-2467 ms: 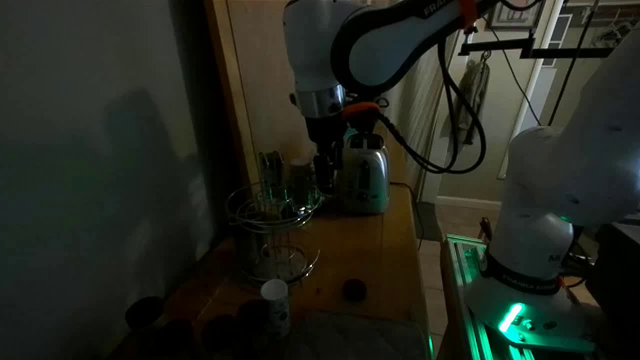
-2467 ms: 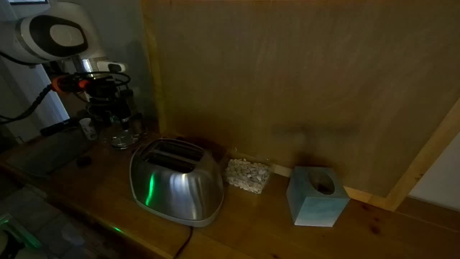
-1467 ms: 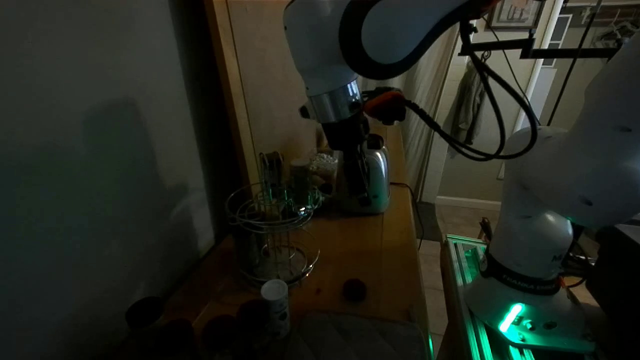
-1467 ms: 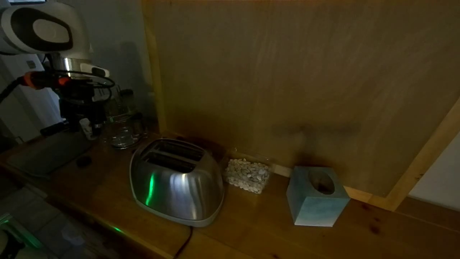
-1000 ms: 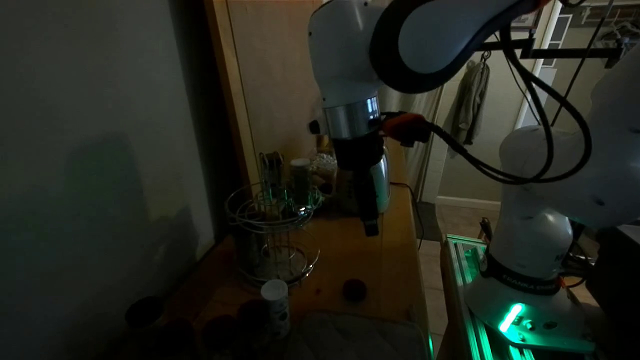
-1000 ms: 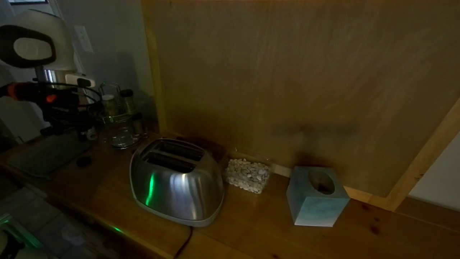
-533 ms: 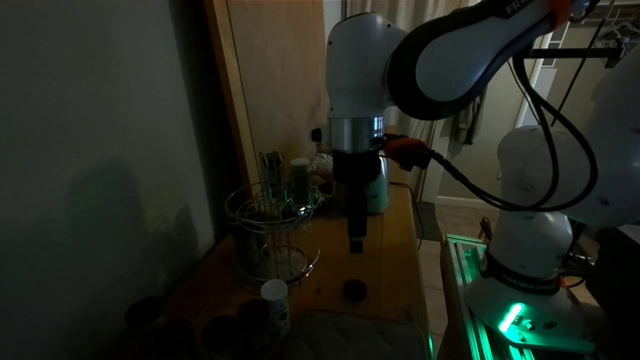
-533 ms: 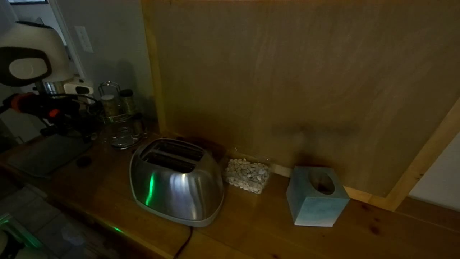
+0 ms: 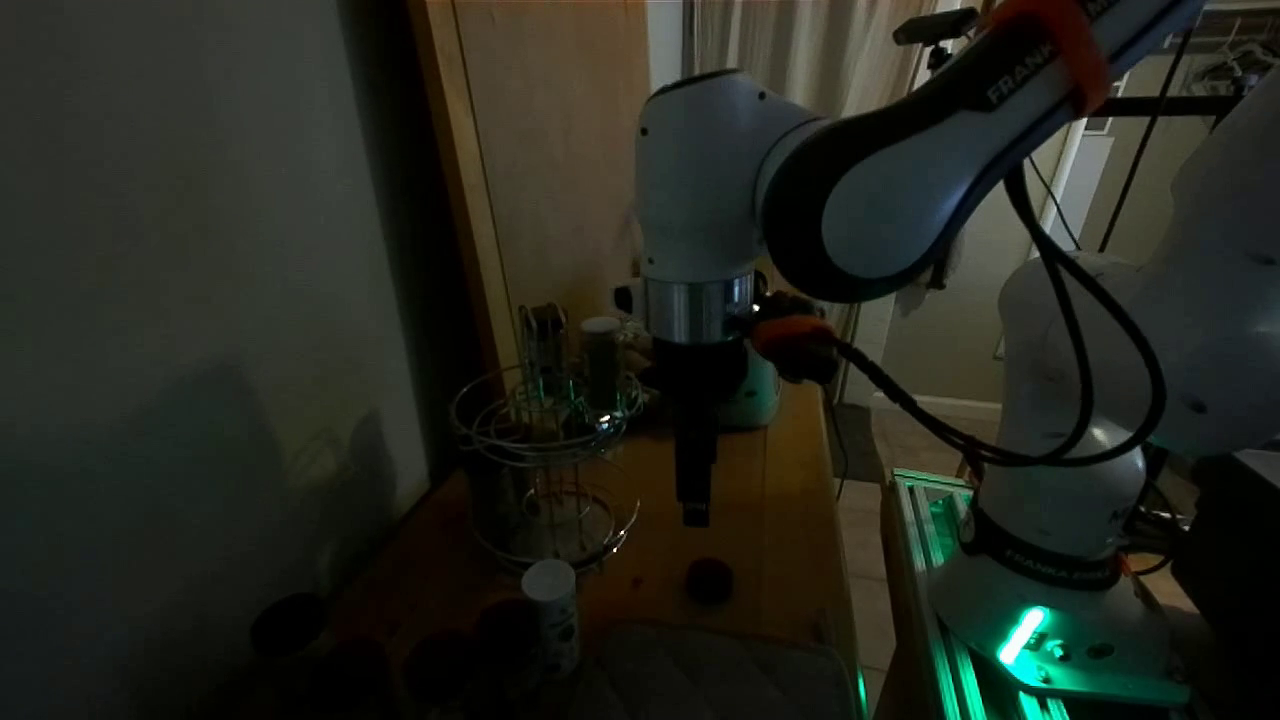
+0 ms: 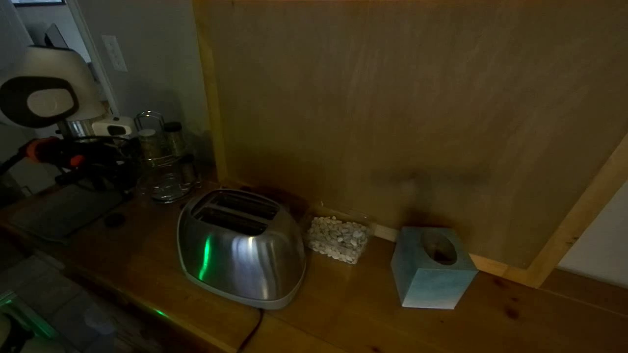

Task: Move the object to the rack

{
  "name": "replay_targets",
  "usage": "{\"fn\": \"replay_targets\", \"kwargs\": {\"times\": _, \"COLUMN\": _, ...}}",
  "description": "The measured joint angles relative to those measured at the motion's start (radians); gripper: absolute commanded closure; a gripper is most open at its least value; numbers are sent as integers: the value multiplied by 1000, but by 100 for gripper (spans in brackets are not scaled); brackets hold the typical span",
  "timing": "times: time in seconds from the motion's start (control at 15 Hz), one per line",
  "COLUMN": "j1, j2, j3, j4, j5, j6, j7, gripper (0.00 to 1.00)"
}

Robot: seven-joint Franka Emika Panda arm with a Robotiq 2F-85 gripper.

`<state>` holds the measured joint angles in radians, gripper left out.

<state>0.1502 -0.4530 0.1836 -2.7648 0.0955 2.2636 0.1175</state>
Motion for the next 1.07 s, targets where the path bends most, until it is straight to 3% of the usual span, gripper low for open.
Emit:
{"fn": "replay_targets", "kwargs": {"times": 0.33, "j1": 13, "j2": 101, "j3": 46, "j4": 0, "j5": -7, "j6": 113, "j7": 22, "gripper": 0}}
{"fn": "replay_targets", "kwargs": {"times": 0.93, "j1": 3, "j2": 228, "j3": 49, "j4": -2, "j5": -84, "j6": 116, "j7": 78, "gripper": 0}}
{"fn": "replay_targets", "kwargs": {"times": 1.0, "j1": 4, "j2": 237, "j3": 49, "j4": -2, "j5": -84, "j6": 116, "j7": 78, "gripper": 6}}
{"fn": "replay_targets", "kwargs": {"times": 1.07, "j1": 5, "j2": 239, "j3": 49, "j4": 1, "j5": -84, "j6": 115, "j7": 78, "gripper": 26}}
